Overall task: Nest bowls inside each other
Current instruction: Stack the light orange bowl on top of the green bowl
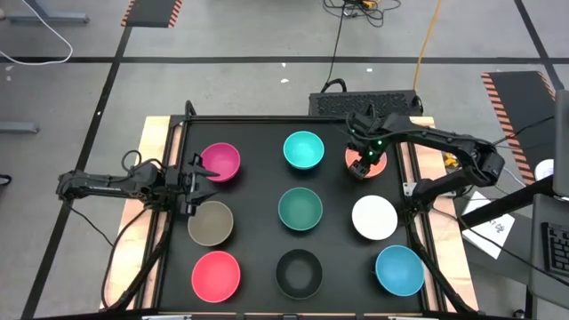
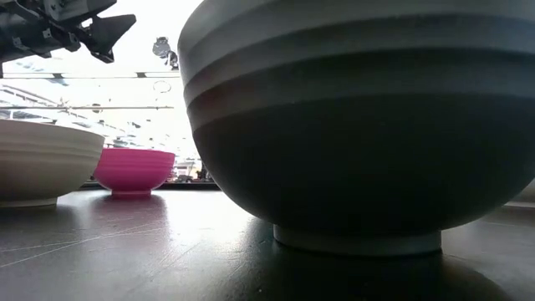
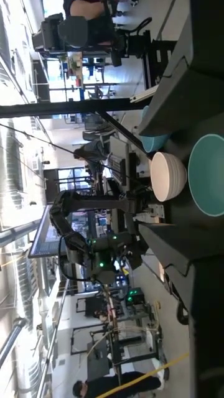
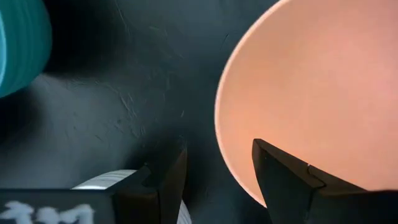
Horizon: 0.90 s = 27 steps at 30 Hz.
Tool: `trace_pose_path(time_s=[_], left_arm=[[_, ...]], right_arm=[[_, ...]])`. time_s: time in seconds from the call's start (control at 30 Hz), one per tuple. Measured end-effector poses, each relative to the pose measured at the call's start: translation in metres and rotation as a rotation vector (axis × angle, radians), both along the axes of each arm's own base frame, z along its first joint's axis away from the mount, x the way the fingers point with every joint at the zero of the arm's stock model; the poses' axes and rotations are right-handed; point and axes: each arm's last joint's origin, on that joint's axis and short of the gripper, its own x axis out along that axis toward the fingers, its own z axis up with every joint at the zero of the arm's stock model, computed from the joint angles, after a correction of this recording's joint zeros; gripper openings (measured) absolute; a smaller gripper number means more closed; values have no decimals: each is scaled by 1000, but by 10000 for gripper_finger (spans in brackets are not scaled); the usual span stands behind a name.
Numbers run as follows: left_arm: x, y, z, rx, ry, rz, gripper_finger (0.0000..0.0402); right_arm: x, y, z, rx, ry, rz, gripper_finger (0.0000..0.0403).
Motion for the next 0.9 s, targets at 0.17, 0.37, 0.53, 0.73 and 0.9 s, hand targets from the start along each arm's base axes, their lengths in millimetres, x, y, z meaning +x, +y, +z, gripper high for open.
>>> trace_pose_path(time_s=[0.17, 0.37, 0.53, 0.73, 0.9], left_arm=[[0, 0, 0, 1, 0, 0, 244], [0, 0, 0, 1, 2, 0, 244], [0, 0, -1, 6, 10, -6, 244], [0, -2, -2, 17, 16, -50, 244], [0, -2, -2, 23, 16, -48, 244]], right_arm=[[5, -3, -11, -7, 74, 4, 177], [9, -8, -22, -25, 126, 7, 177], [12, -11, -27, -26, 139, 29, 175], [17, -14, -30, -53, 108, 45, 174], [22, -17, -30, -93, 58, 78, 147]])
